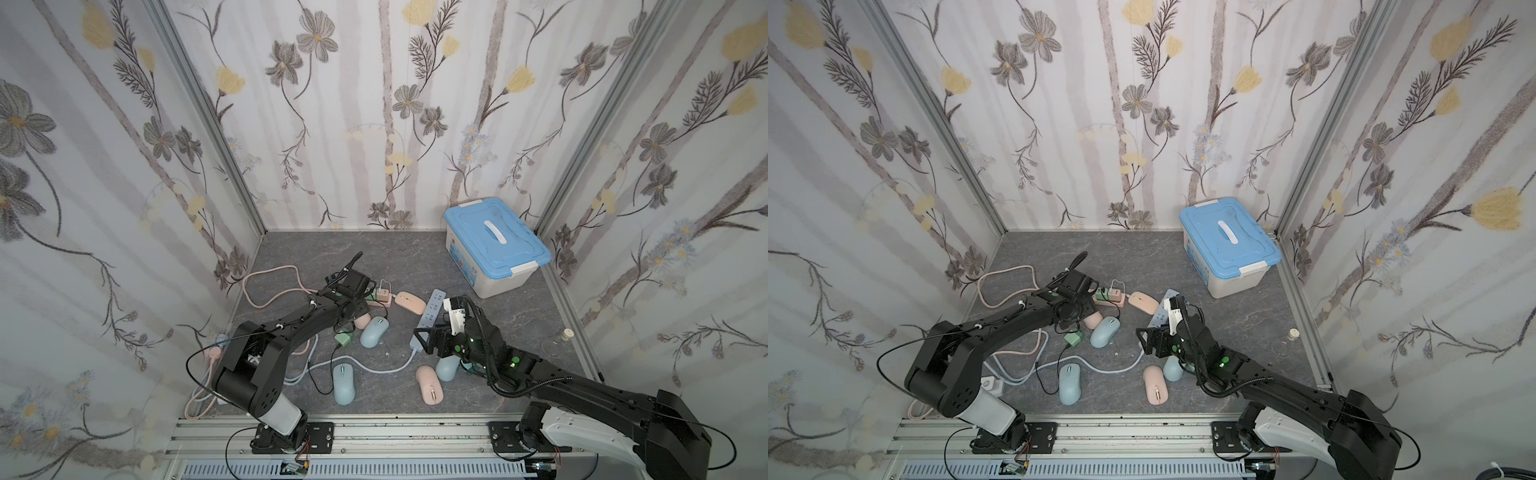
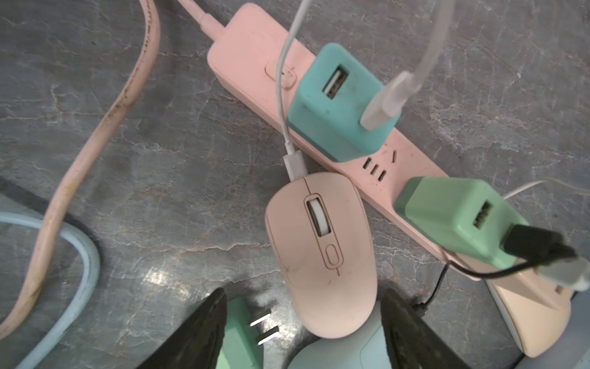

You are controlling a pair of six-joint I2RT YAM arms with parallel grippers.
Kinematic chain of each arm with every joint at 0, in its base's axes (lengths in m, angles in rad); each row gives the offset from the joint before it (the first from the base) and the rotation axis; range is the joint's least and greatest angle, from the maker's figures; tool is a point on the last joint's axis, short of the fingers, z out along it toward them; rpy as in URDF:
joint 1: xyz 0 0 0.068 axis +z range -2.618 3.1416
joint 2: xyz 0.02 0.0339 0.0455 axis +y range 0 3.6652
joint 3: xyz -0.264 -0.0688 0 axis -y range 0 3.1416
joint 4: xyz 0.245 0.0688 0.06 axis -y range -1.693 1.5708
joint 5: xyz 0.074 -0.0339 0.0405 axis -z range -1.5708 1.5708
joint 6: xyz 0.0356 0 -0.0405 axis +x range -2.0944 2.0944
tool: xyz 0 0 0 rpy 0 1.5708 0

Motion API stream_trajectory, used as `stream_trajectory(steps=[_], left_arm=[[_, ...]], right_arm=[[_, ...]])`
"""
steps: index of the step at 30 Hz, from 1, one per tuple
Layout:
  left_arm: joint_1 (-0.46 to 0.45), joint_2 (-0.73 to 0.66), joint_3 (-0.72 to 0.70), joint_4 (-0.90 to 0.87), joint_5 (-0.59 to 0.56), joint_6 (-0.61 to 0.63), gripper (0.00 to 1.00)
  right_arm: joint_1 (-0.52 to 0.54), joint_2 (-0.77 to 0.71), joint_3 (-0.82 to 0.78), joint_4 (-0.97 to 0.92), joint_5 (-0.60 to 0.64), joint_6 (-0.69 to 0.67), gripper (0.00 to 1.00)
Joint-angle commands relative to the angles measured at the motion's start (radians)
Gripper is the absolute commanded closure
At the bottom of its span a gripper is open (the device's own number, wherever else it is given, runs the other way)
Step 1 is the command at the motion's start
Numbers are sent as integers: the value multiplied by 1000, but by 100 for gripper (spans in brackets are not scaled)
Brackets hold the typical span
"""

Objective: Unplug the wireless mouse
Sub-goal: Pick up the mouse from the center of the board.

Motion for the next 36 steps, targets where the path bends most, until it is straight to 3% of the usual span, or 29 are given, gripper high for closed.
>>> stream_trajectory(steps=[1,18,26,36], left_arm=[[-25,42,45,11,-81,-71,22],[-54,218,112,-24,-131,-95,26],[-53,173,72,-9,-121,-73,21],[-63,208,34,56,-93,-61,25]], right_arm=[[-7,-17,-17,55,-10,8,9],[-57,-102,-92,64,-34,12,8],[-65,-93,-101,85,-45,18,8],[-68,-71,-92,101,-57,26,8]])
